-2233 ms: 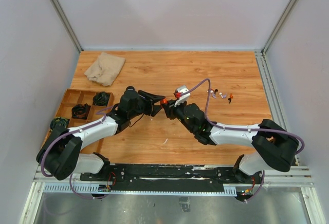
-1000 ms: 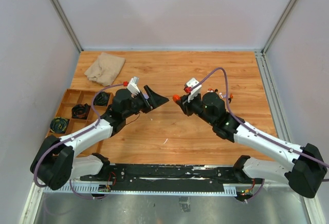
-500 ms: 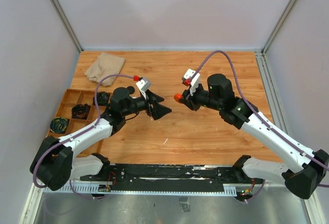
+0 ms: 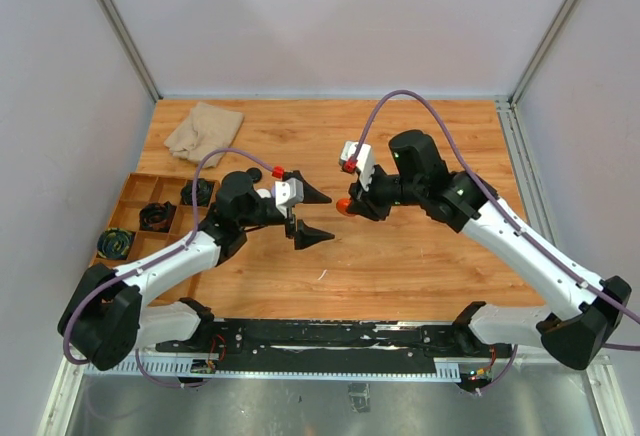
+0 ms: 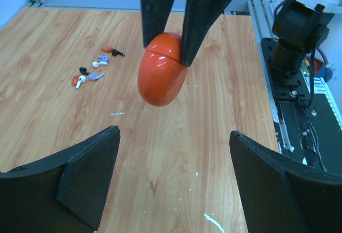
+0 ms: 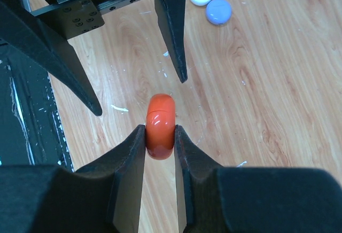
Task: Insert the wireless bluetooth earbuds into the charging case
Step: Open the charging case.
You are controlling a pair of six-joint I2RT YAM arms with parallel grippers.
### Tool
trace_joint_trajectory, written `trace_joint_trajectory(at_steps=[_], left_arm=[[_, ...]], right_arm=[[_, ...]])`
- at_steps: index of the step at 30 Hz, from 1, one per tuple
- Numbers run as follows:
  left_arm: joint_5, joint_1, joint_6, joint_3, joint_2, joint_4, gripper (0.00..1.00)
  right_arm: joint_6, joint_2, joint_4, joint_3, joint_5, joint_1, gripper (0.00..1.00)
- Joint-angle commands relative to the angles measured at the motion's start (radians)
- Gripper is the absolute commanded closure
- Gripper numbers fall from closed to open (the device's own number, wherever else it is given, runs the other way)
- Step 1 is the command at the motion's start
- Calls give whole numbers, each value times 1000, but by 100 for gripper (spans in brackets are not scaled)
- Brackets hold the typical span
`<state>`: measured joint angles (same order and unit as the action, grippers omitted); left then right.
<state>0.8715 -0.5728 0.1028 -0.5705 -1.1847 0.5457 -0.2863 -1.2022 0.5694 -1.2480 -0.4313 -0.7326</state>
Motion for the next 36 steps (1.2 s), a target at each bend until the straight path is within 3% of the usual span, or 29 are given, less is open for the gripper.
trace_joint_trajectory(at_steps=[1, 5, 11, 17, 28, 36], left_arm=[[74, -18, 102, -20, -6, 37, 15], [87, -23, 88, -22, -10, 66, 31], [117, -25, 6, -22, -19, 147, 47], [133, -25, -39, -26, -35, 160, 50], [196, -24, -129, -60, -66, 160, 64], [215, -25, -155, -68, -79, 160, 64]], right_arm=[[-51, -36, 81, -62, -59, 12, 99], [-67, -62, 89, -82, -113, 12, 99], [-94, -82, 87, -94, -162, 10, 99], [-108, -82, 66, -92, -188, 6, 99], [-161, -86, 73, -107, -140, -37, 99], [-181, -107, 94, -124, -111, -54, 99]])
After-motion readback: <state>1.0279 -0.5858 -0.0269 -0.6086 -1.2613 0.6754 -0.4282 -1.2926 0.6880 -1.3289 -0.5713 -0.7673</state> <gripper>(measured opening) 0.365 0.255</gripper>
